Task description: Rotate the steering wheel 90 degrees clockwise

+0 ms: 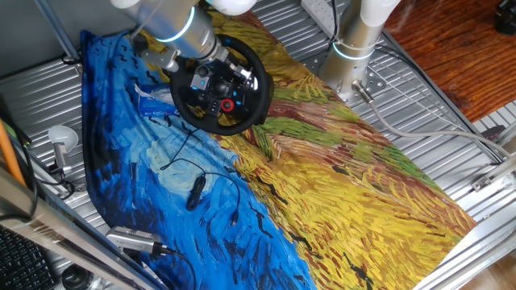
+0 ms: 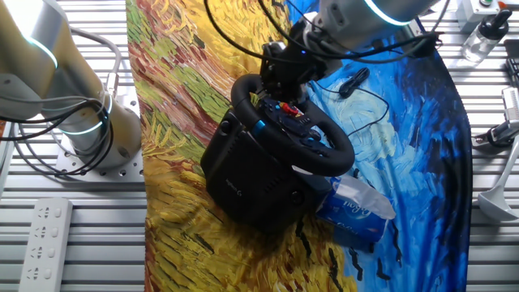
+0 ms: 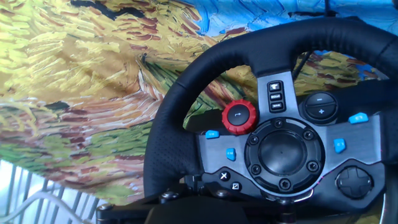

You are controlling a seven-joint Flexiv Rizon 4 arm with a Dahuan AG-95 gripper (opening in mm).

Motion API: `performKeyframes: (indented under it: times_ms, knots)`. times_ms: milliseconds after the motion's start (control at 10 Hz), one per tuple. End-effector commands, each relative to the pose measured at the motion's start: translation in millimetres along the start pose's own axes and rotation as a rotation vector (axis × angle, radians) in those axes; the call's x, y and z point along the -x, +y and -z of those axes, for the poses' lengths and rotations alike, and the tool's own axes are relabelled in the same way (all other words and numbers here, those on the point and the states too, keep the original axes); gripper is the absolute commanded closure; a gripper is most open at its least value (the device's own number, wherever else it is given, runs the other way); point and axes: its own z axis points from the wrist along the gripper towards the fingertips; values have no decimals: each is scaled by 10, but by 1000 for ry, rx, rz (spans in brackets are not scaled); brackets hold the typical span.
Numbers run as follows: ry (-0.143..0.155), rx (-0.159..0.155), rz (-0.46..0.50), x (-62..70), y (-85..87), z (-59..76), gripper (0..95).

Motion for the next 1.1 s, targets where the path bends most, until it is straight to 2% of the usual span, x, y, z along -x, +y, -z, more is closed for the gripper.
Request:
performKeyframes:
  times_ms: [100,600,1100]
  knots:
    - [3,0,-1,-25,45,-12,950]
    - [-1,-3,9,-83,70,-109,950]
    - [-6,-12,6,-55,107,-199,950]
